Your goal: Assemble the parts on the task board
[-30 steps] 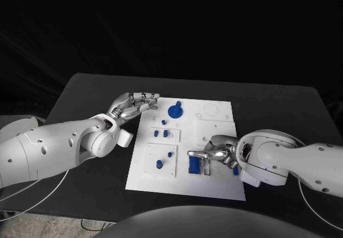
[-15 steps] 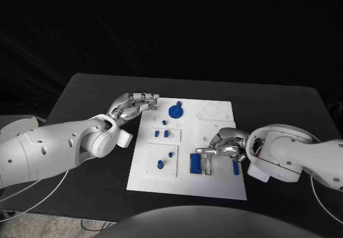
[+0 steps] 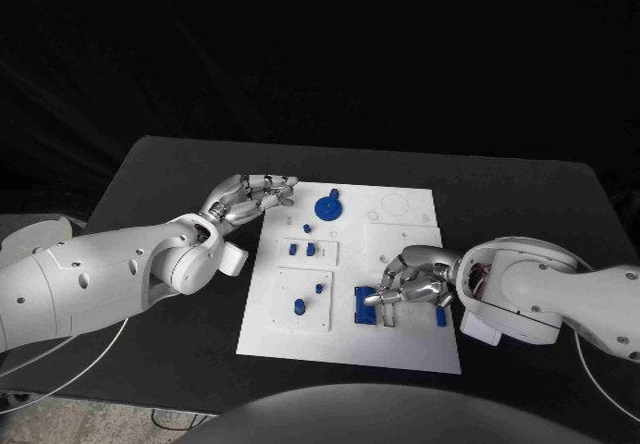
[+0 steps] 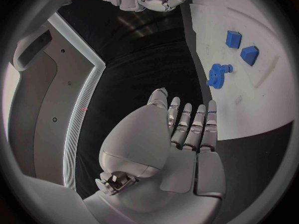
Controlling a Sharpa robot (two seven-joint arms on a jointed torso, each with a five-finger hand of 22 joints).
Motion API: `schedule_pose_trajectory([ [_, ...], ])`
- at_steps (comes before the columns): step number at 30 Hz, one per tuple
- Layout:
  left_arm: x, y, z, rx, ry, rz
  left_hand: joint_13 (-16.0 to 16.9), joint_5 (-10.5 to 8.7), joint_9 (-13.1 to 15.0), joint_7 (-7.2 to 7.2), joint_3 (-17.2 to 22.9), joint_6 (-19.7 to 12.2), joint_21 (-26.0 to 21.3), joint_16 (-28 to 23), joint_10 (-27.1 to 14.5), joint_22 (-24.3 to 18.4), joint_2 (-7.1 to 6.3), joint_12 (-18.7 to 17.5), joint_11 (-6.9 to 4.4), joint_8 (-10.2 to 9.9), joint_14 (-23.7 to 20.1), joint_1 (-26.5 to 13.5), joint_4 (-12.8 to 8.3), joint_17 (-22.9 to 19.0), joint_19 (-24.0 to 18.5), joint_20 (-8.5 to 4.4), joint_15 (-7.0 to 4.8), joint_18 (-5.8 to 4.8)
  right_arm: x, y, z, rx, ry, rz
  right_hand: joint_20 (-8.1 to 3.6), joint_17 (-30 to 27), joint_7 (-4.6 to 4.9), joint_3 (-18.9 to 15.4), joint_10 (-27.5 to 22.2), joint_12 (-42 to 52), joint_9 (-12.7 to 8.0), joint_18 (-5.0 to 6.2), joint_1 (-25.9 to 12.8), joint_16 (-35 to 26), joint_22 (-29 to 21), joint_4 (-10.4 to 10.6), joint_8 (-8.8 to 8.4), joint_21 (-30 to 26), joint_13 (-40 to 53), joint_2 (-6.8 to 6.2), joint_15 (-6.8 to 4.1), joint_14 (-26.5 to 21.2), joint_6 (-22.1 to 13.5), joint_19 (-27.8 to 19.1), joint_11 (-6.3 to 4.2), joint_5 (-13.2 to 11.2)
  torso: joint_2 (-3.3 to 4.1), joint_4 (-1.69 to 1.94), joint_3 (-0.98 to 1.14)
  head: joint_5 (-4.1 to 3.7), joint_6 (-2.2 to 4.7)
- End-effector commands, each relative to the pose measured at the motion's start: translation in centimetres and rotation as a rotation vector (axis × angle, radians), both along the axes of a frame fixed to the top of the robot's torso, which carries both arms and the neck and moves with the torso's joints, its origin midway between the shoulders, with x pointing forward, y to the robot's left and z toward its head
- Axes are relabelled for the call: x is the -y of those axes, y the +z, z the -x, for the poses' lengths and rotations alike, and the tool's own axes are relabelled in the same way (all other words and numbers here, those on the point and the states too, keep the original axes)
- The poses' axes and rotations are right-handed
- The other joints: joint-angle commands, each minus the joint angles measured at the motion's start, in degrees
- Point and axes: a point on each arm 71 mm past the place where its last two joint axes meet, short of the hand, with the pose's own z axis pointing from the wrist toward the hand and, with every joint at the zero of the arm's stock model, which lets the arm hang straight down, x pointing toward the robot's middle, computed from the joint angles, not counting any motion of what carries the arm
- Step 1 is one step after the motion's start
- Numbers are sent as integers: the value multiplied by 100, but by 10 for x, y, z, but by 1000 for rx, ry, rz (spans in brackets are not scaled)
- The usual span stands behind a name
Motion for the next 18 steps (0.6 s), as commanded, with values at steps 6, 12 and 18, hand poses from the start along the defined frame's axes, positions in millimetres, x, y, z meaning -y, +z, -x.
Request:
schedule_pose_trajectory([
  [6, 1, 0, 1, -2, -17, 13, 7, 31, -5, 2, 34, -43, 28, 24, 9, -7, 55, -21, 51, -6, -34, -6, 1, -8, 14, -3, 18, -93, -4, -12, 6, 19, 116, 83, -81, 786, -74, -50, 596, 22, 1268, -16, 260, 9, 1188, -146, 1613, 35, 1509, -66, -76, 461, 825, 244, -101, -467, 7, -6, -1, 16, 0],
  [12, 1, 0, 1, -4, -17, 13, 7, 31, -5, 2, 34, -43, 28, 24, 9, -7, 55, -21, 51, -6, -34, -6, 1, -8, 14, -3, 18, -93, -7, -19, 9, 16, 133, 94, -100, 791, -97, -39, 596, 22, 1509, -19, 226, 13, 1191, -64, 1848, 44, 1509, -132, -94, 462, 933, 247, -123, -692, 0, 0, 1, 17, 0],
  [18, 0, 0, 1, -4, -16, 12, 7, 36, -5, 2, 37, -41, 28, 26, 10, -11, 59, -21, 57, -5, -33, -5, -1, -7, 14, -3, 19, -94, -8, -20, 8, 25, 125, 96, -103, 800, -101, -29, 596, 22, 1546, -20, 204, 19, 1193, -30, 1886, 52, 1509, -128, -97, 464, 961, 249, -127, -729, 0, -2, -1, 10, 0],
])
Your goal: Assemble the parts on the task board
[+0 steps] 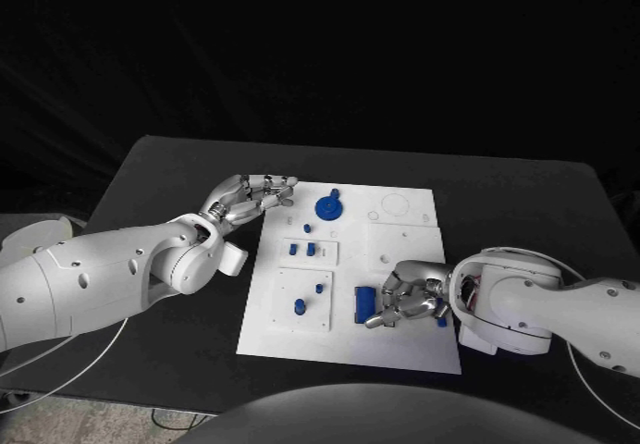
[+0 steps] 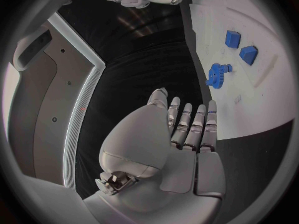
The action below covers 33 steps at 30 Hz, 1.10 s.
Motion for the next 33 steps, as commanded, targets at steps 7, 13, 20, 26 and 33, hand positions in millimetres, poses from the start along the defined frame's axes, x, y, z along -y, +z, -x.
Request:
schedule_pose_trajectory([
  [7, 2, 0, 1, -3, -19, 14, 8, 38, -4, 3, 39, -40, 28, 28, -10, -7, 62, -20, 41, -4, -31, -4, -1, -7, 15, -3, 19, -95, -1, -1, -2, 30, 6, 18, -48, 794, -15, 58, 610, 22, 229, -19, 23, 16, 1194, 55, 69, 30, 1509, 55, -46, 462, 81, 235, -42, 37, 1, 3, -1, -2, 0],
  [13, 2, 0, 1, -4, -20, 14, 8, 38, -4, 3, 39, -40, 28, 28, -10, -7, 62, -20, 41, -4, -31, -4, -1, -7, 15, -3, 19, -95, 0, -1, -3, 41, -10, 10, -55, 795, -24, 79, 610, 22, 279, -21, 4, 18, 1196, 95, 113, 37, 1509, 152, -53, 463, 124, 237, -50, 80, -1, 3, -3, 3, 0],
  [20, 2, 0, 1, -5, -20, 13, 8, 39, -4, 4, 40, -39, 28, 28, -9, -8, 63, -20, 43, -4, -31, -4, -1, -7, 15, -3, 19, -95, -1, -1, -3, 41, -7, 6, -62, 790, -29, 10, 610, 22, 286, -20, -26, 16, 1195, 113, 25, 34, 1509, 55, -60, 462, 37, 236, -56, -148, -3, 4, -4, -6, 0],
  [26, 1, 0, 1, -4, -18, 14, 9, 42, -4, 6, 43, -37, 29, 30, -7, -10, 66, -18, 49, -3, -30, -2, -2, -6, 15, -3, 19, -95, 9, 9, 4, 38, -41, -28, -69, 772, -10, -93, 610, 22, -255, -15, -417, 6, 1185, 589, -1299, 6, 1509, -329, -59, 457, -1108, 223, -46, -183, 3, 18, -2, 2, 0],
  [33, -1, 0, 1, 2, -10, 13, 10, 50, 0, 7, 48, -6, 29, 26, 2, -16, 68, -14, 62, 3, -43, 4, -7, -8, 16, -5, 11, -94, 41, 41, -9, 91, -109, 27, 47, 743, 211, 87, 610, 22, -1646, -11, -248, -7, 1176, 518, -2833, -18, 1509, 46, 91, 450, -1034, 210, 141, 1544, -25, -1, -18, -6, 0],
])
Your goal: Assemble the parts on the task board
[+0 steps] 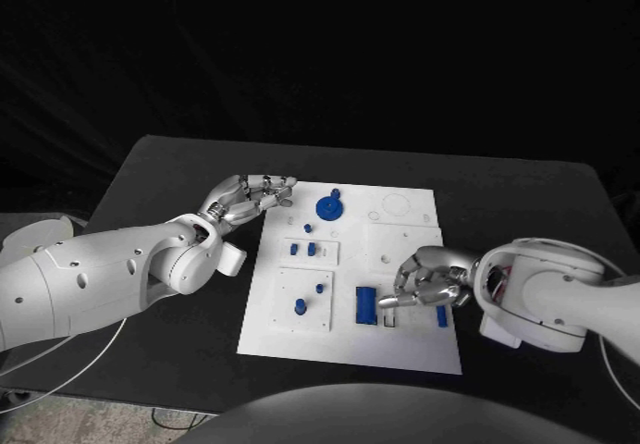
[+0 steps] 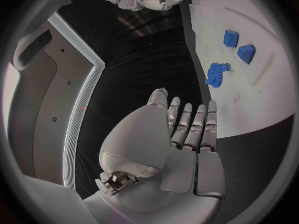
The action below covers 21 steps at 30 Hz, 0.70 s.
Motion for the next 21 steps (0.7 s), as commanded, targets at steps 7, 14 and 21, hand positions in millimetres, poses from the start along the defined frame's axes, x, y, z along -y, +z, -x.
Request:
schedule_pose_trajectory([
  [7, 2, 1, 0, 12, -5, 24, 12, 36, 5, 12, 38, 23, 30, 23, 18, -20, 64, -7, 66, 12, -57, 13, 5, -10, 17, -12, -16, -85, 41, 26, -14, 15, -24, 205, 127, 712, 100, 108, 601, 22, -1260, -3, 418, -25, 1172, -4, -1037, -37, 1505, 129, 106, 450, 560, 204, 107, 1998, -39, 9, -16, -30, 0],
  [14, 2, 0, -1, 9, -5, 25, 12, 43, 5, 13, 42, 21, 29, 19, 20, -24, 65, -6, 69, 13, -69, 20, 3, -11, 17, -14, -25, -80, 54, 24, -18, 81, 8, 349, 9, 935, -59, 28, 601, 22, -1324, -115, 267, 132, 1326, 30, -968, 466, 1505, 272, -34, 507, 1198, 391, -18, 1157, -30, -6, -17, -41, 0],
  [21, 3, -1, 0, 6, -7, 25, 12, 43, 5, 13, 42, 21, 29, 19, 20, -24, 65, -6, 69, 13, -69, 20, 3, -11, 17, -14, -25, -80, 57, 14, -15, 80, 24, 397, -23, 939, -65, 7, 601, 22, -1307, -121, 257, 140, 1333, 26, -993, 498, 1505, 297, -61, 507, 1221, 400, -24, 990, -25, -16, -14, -59, 0],
])
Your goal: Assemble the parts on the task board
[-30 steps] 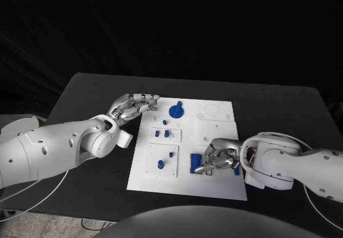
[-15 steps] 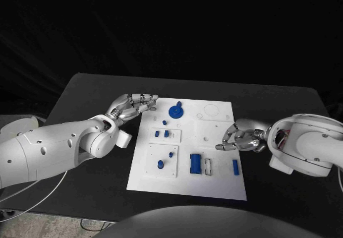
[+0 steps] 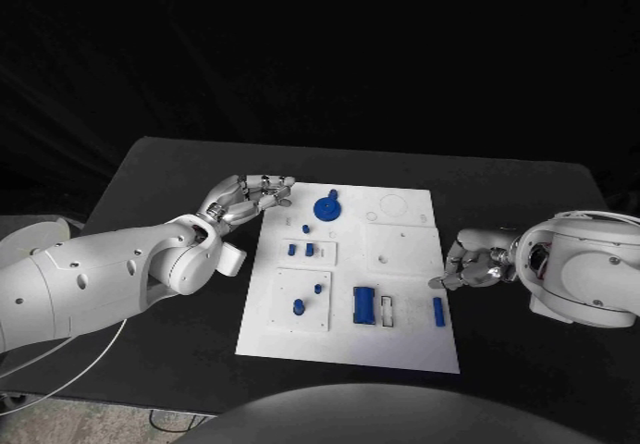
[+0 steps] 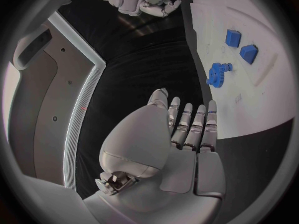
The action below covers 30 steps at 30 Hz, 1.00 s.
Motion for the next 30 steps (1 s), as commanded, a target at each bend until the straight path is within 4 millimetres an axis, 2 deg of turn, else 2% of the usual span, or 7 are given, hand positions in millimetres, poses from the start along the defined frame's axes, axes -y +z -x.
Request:
schedule_pose_trajectory([
  [1, 2, 0, 1, 6, -11, 19, 6, 19, 5, 13, 42, 21, 29, 19, 8, -7, 43, -6, 20, 13, -48, -2, 4, -7, 17, -14, -3, -80, 2, -4, 1, 10, 36, 92, -46, 931, -2, -34, 616, 22, 10, -59, -21, 25, 1328, 6, -17, 8, 1507, 16, -45, 512, 35, 408, -45, -25, 6, -5, 2, -27, 0],
  [15, 2, -1, 1, 3, -13, 19, 6, 27, 5, 14, 48, 19, 28, 18, 9, -11, 46, -6, 23, 13, -53, 6, 2, -7, 15, -15, -8, -76, -6, -25, 8, -15, 31, 65, -50, 845, -9, 0, 616, 22, 26, -47, 79, -18, 1311, -55, -61, -39, 1507, 48, -38, 495, 3, 388, -58, -45, 0, 10, -3, -45, 0],
  [19, 1, -1, 2, 2, -14, 20, 6, 31, 4, 14, 51, 16, 28, 21, 9, -13, 47, -6, 24, 13, -46, 10, 1, -6, 15, -15, -8, -74, -10, -32, 12, -31, 33, 53, -49, 837, -7, 17, 616, 22, 29, -46, 123, -22, 1309, -80, -80, -42, 1507, 57, -36, 493, -11, 385, -57, -16, 9, -4, -1, -23, 0],
  [26, 2, -1, 2, 0, -17, 21, 6, 36, 4, 14, 54, 12, 28, 22, 10, -15, 47, -5, 26, 12, -46, 16, -1, -6, 15, -14, -7, -73, -12, -44, 16, -70, 37, 61, -41, 778, 2, 83, 616, 22, 34, -34, 278, -51, 1292, -180, -152, -86, 1507, 60, -22, 481, -74, 363, -53, 54, -6, 3, -11, -22, 0],
  [30, 2, -2, 2, -3, -18, 21, 6, 36, 4, 14, 54, 11, 28, 22, 10, -15, 47, -5, 26, 12, -46, 16, -1, -6, 15, -14, -7, -73, -11, -53, 19, -104, 43, 79, -26, 710, 22, 208, 616, 22, 21, -18, 429, -86, 1270, -276, -244, -152, 1507, 60, -3, 466, -175, 333, -42, 81, -3, 0, -1, -6, 0],
])
